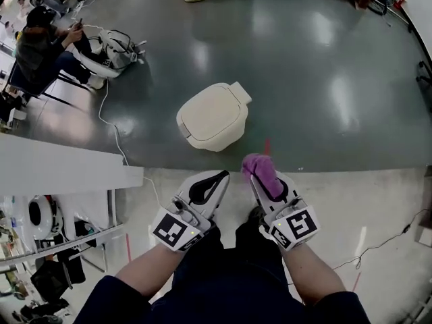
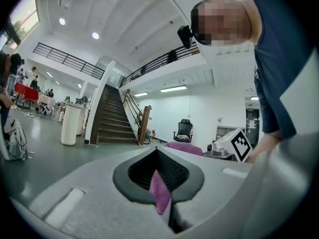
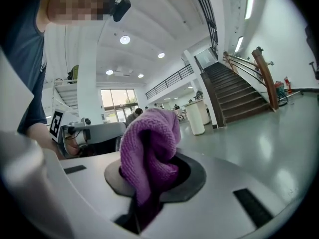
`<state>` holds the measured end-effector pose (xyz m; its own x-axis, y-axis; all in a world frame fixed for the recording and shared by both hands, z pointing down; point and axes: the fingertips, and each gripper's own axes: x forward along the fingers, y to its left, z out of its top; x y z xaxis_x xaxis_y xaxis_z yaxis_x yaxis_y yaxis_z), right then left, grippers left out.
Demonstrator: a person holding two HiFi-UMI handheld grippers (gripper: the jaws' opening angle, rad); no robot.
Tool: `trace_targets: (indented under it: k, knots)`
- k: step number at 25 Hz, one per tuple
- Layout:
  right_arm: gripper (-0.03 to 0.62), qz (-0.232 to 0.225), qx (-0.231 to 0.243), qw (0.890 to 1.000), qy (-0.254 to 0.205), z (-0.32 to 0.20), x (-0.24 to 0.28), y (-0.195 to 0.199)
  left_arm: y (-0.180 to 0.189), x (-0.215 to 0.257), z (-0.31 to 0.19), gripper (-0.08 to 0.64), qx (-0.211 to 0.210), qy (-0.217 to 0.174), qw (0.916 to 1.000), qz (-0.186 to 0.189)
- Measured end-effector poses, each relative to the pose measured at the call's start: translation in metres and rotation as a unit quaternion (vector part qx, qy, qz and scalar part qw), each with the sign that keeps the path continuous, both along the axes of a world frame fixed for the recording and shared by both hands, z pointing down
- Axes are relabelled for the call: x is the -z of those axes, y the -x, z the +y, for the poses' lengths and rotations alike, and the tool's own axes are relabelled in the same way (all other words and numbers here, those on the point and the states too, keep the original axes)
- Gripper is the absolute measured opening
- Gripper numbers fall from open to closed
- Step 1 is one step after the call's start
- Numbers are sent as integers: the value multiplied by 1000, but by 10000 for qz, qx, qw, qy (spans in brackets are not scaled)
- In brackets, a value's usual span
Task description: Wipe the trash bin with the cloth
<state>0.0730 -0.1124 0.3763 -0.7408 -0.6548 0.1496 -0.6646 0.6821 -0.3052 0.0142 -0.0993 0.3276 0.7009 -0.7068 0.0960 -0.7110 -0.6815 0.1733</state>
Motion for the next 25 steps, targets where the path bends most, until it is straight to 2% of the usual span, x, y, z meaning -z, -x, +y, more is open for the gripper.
trace_targets:
  k: [8,13,18,25]
  knots:
    - [75,-319,-863,9957,102,-44,-80,20,21,-71,-54,-11,-457,-179,9986,-194]
    - [75,-511,-1477,9874,228,-68,-145,25,42,-123,-82,-11,-377,-279,9980,-435]
    - [75,-651,-1886,9794,309,-85,-197,19,60,-169,-102,-11,-319,-259,9964,-745]
    - [75,-852,-2419,9652,507,-116,-264,5,71,-208,-125,-11,-224,-249,9931,-1122]
